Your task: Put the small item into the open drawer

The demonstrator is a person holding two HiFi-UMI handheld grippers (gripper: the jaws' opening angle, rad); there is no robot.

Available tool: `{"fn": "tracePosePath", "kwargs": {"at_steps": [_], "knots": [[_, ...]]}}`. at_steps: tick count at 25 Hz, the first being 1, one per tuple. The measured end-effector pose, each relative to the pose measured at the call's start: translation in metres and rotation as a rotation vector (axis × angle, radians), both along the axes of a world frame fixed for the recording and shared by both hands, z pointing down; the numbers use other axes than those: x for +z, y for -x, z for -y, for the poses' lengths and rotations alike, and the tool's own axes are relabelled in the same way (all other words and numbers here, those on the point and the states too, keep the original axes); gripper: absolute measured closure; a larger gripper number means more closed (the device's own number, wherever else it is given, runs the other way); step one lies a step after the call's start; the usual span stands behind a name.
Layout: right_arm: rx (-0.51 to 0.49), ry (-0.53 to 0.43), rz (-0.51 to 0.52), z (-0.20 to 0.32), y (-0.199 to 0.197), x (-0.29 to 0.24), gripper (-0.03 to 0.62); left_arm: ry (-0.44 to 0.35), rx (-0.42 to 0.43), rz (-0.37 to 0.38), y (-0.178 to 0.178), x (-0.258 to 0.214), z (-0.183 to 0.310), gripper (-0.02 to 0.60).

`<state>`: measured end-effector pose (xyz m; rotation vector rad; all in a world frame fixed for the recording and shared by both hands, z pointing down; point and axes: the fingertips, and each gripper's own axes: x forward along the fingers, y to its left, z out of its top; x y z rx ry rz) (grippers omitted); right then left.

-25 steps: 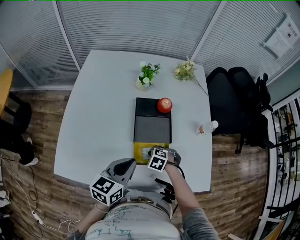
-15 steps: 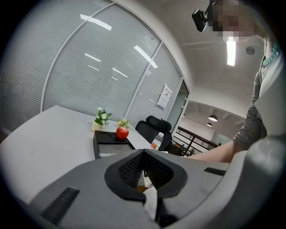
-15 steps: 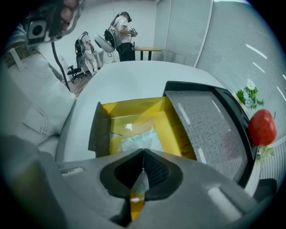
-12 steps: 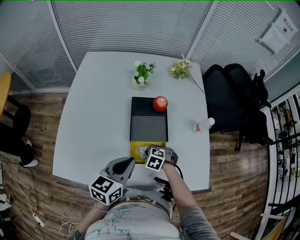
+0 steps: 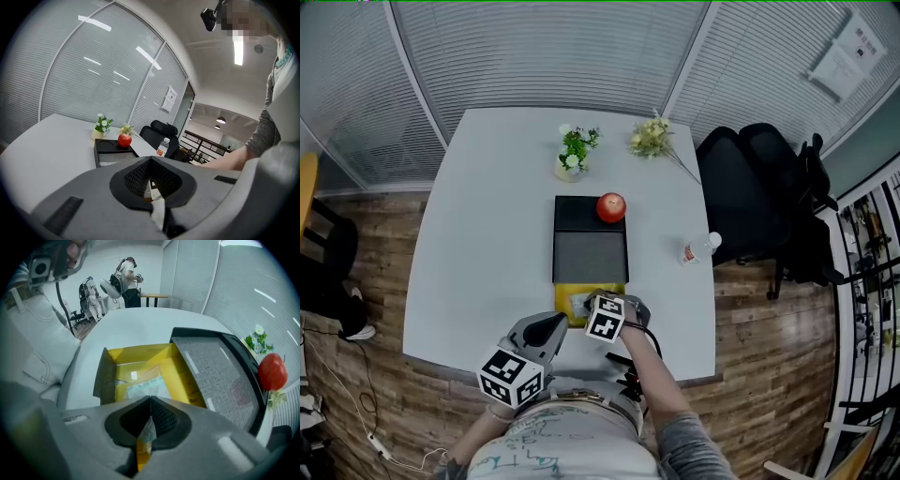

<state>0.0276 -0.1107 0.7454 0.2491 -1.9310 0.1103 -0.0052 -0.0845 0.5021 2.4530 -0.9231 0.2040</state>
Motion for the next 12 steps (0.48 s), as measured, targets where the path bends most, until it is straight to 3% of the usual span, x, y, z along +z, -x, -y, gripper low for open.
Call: {"fn": "tracePosePath", "kwargs": {"at_steps": [5,8,12], "knots": [[-0.001,-0.008,0.032,-0.002,-0.001,-0.005,0.597,-0.019,0.003,-0.013,-0.003,-0.006,-0.003,0.584],[0.037,0.02,0.084,-0.002,0.0,-0.014,0.537,-0.024,-0.006,-0.023,-0.003,-0.008,-0.003,0.584],[0.07,-0.013,0.136,0.003,-0.003,-0.032,0.528,-0.022,-0.018,-0.02,-0.002,-0.007,-0.004,0.584]]}}
